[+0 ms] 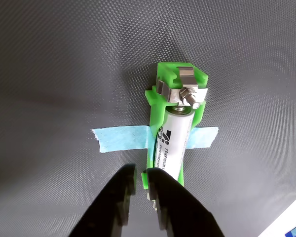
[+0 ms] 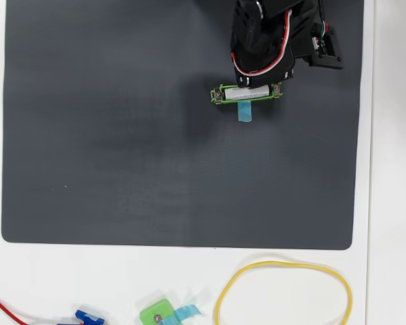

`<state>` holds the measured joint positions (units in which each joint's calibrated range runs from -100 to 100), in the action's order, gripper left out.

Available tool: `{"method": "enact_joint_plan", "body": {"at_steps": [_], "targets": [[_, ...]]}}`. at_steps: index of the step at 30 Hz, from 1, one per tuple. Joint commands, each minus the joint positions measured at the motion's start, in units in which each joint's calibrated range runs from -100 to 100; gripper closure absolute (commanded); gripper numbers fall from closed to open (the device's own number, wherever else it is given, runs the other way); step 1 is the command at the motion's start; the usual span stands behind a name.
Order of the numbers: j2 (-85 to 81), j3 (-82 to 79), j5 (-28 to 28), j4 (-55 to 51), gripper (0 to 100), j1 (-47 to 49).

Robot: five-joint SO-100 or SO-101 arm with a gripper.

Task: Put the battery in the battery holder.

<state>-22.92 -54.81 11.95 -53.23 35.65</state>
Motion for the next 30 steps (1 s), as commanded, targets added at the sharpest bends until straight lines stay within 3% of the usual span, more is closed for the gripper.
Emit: {"method": "enact_joint_plan", "body": {"at_steps": [1,6,30], "targets": [[-0.66,2.12,-1.15,0.78,100,0.2],[-0.66,1.33,-3.03,5.85,100,0.2],[1.64,1.59,-4.54,5.94,100,3.11]]}}
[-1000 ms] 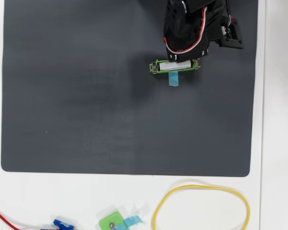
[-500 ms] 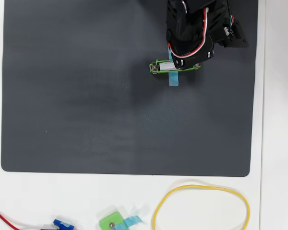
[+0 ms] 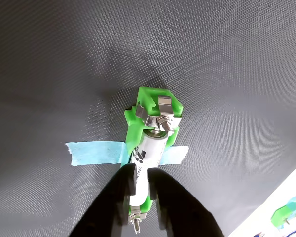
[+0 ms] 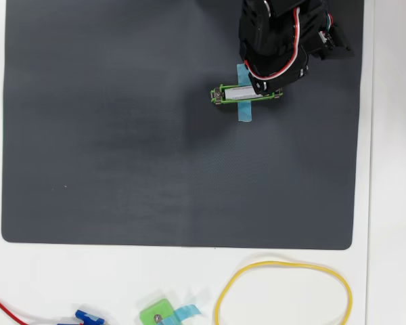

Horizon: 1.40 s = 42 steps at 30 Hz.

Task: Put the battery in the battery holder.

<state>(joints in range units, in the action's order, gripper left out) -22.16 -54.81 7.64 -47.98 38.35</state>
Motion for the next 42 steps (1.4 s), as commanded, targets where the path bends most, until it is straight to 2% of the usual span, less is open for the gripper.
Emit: {"method": "enact_joint_plan", "body": {"at_steps": [1,6,20,24,26,31,35,42], "targets": [[1.82,1.86,-0.24,0.69,100,0.42],[6.76,3.8,-0.29,0.69,100,1.56],[6.51,3.36,-1.8,0.69,100,0.83],[-1.08,1.42,-1.38,0.25,100,-0.21],[-15.67,-6.6,-1.85,2.35,100,-6.33],[-33.58,-22.99,-6.08,10.39,100,-8.2],[-47.4,-31.18,-7.28,10.91,100,-10.38],[-61.64,-40.61,-6.97,11.44,100,-19.51]]}}
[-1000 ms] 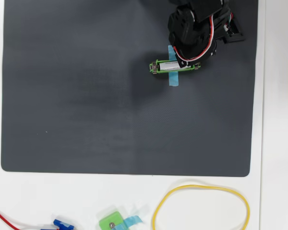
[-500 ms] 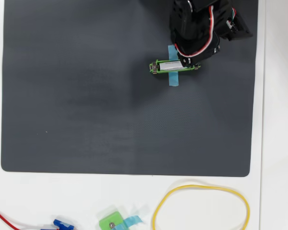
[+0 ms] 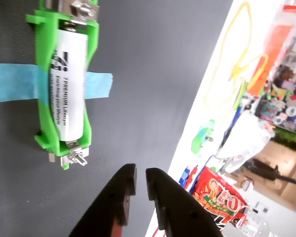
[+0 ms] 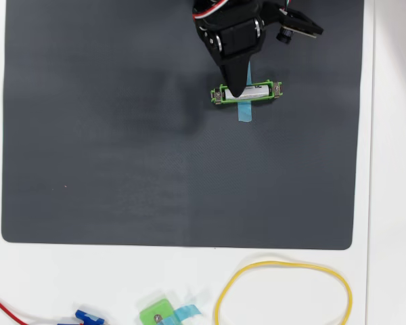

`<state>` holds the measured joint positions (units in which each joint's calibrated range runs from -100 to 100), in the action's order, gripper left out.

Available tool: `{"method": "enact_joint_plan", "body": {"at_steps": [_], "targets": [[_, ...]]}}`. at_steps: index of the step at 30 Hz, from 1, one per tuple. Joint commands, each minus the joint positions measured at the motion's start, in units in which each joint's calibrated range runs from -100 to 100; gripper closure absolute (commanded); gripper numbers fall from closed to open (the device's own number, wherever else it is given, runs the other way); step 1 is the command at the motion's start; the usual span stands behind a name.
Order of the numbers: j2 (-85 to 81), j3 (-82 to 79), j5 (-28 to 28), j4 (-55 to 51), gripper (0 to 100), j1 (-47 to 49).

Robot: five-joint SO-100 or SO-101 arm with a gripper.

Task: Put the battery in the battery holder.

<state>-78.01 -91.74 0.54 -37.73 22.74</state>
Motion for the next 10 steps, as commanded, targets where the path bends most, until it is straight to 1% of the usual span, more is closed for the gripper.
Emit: {"method": "enact_joint_plan", "body": {"at_steps": [1,4,5,7,8,10], "targets": [[-7.06,-4.65,0.19,1.36,100,-4.84],[-11.5,-8.17,0.24,3.98,100,-7.33],[-15.33,-8.26,0.29,3.81,100,-8.78],[-17.81,-8.26,0.34,1.28,100,-8.88],[-19.51,-8.26,0.34,-1.78,100,-8.99],[-19.85,-8.26,0.34,-3.62,100,-8.99]]}}
